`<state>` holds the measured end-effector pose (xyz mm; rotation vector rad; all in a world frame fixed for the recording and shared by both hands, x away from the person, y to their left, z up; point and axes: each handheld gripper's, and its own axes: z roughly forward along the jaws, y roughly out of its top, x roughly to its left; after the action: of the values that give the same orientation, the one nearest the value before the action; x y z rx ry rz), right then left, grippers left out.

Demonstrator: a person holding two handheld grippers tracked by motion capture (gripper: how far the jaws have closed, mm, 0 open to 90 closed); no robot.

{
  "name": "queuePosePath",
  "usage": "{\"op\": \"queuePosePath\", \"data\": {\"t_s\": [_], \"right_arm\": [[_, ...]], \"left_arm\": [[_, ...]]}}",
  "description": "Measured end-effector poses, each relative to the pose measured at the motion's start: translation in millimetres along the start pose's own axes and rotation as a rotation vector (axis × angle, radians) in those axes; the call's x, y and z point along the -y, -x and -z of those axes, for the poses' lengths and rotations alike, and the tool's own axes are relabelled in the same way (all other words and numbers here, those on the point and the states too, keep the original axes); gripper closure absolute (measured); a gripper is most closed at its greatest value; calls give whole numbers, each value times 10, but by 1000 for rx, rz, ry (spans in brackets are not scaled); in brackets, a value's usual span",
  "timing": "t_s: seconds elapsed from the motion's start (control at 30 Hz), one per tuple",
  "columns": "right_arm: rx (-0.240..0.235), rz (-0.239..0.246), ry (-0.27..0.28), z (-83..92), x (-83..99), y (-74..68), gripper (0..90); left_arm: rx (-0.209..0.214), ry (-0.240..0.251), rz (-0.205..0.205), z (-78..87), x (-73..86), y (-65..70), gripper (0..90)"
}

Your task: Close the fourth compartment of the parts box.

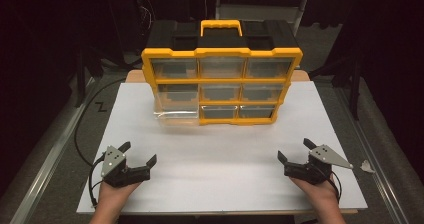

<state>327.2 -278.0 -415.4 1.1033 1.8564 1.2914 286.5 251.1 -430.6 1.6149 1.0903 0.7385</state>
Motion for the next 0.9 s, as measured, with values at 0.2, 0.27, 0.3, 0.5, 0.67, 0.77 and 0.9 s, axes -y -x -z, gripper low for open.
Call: {"op": "queuePosePath", "data": {"t_s": [0.2, 0.27, 0.3, 0.5, 0.67, 0.77, 0.9], "right_arm": [[2, 18, -2, 12, 26, -4, 7], [10, 19, -4, 16, 35, 3, 7], [10, 19, -4, 16, 35, 3, 7], [15, 20, -2, 13, 34, 1, 7], [16, 20, 8, 16, 27, -5, 7], [21, 16, 4, 13, 28, -2, 7], [20, 8, 3, 11, 26, 5, 7]], "left_arm": [[3, 9, -31, -23, -12, 37, 6], [13, 16, -28, -14, -14, 37, 6], [13, 16, -28, -14, -14, 37, 6], [45, 21, 2, 0, -23, 23, 6], [49, 17, 19, 16, -48, 16, 6], [61, 8, 24, 12, -45, 6, 11], [71, 1, 14, 9, -42, 8, 29]]}}
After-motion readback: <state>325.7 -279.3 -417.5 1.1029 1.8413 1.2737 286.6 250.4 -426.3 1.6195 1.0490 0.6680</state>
